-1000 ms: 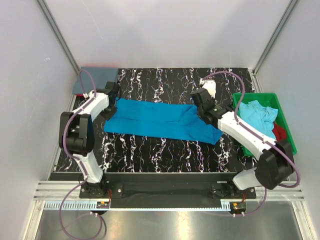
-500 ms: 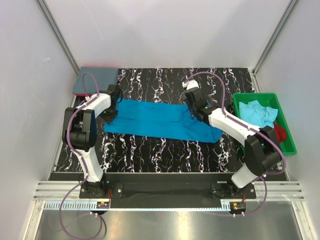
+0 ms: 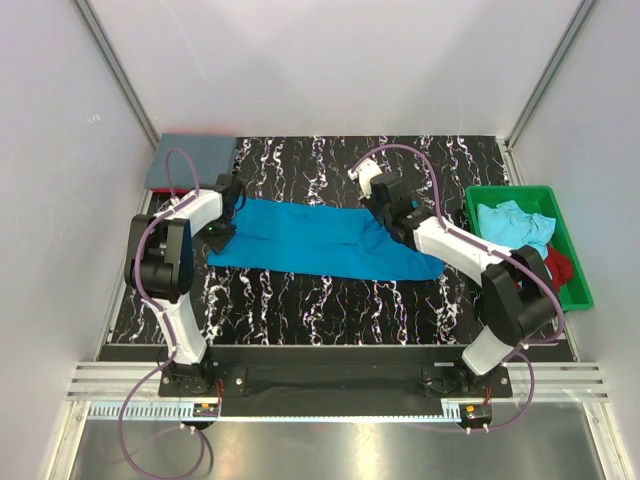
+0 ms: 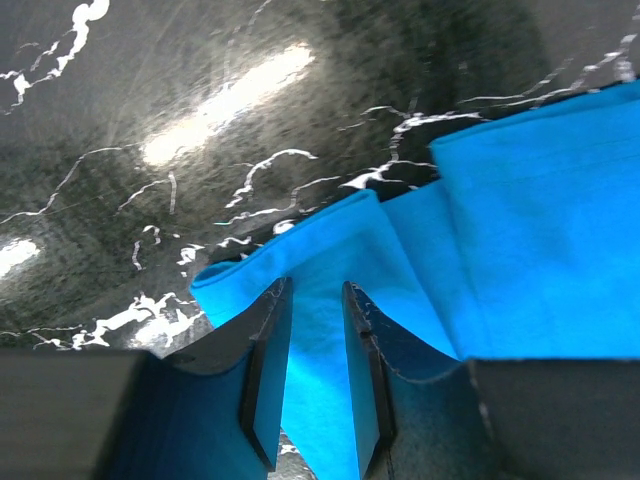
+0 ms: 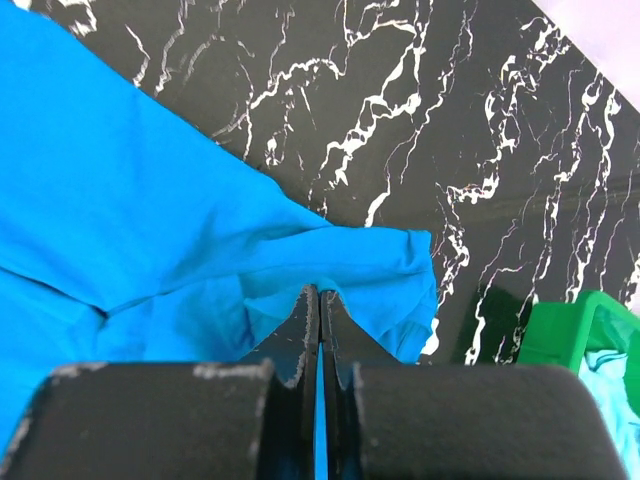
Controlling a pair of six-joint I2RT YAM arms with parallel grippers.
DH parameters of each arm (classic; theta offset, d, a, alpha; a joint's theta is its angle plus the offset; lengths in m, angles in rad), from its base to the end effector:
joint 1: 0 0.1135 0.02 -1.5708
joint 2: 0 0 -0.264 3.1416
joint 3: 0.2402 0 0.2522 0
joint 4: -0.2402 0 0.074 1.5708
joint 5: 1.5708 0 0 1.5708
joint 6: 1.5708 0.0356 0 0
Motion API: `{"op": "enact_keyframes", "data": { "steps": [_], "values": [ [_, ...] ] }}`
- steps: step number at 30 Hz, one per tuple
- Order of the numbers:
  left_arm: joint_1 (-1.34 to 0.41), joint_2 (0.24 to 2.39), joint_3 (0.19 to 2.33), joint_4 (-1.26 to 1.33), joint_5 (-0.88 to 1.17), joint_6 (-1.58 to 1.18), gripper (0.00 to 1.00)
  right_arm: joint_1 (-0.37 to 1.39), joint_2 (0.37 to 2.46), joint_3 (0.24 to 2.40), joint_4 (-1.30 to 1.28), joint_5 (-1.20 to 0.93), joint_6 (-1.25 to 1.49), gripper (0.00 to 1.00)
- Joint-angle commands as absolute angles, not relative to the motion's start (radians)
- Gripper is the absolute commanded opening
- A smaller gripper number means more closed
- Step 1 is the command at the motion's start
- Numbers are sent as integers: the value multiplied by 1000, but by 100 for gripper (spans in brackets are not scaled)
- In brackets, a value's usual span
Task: Fold and stack the t-shirts
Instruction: Fold the tshirt
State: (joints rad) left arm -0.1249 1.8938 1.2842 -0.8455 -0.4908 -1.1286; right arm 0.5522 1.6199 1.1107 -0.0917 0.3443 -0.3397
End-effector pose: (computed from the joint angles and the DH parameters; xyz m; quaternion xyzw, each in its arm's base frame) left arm 0.3505 -0.0271 0.1681 -0.4782 0.8423 0.1635 0.1877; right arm 0.3169 0.1811 0.2494 -0.3039 0.8208 -0.1020 0.4728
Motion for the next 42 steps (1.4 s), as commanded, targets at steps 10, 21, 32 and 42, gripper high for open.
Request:
{"op": "enact_keyframes", "data": {
  "steps": [10,21,32,42],
  "values": [
    [-120,1907,1293,-879,-554,-1152,32,518,1710,1115,37,290,-486,0],
    [-120,1908,1302,-884,-546,-1157,32,520,1718,1106,92,177,-633,0],
    [-118,1899,1310,-908,-561,-1167,32,512,1775,1066,193,291,-680,2],
    [-110,1818,1384,-951,-534,-1177,33,495,1732,1164,77,450,-410,34]
  ]
}}
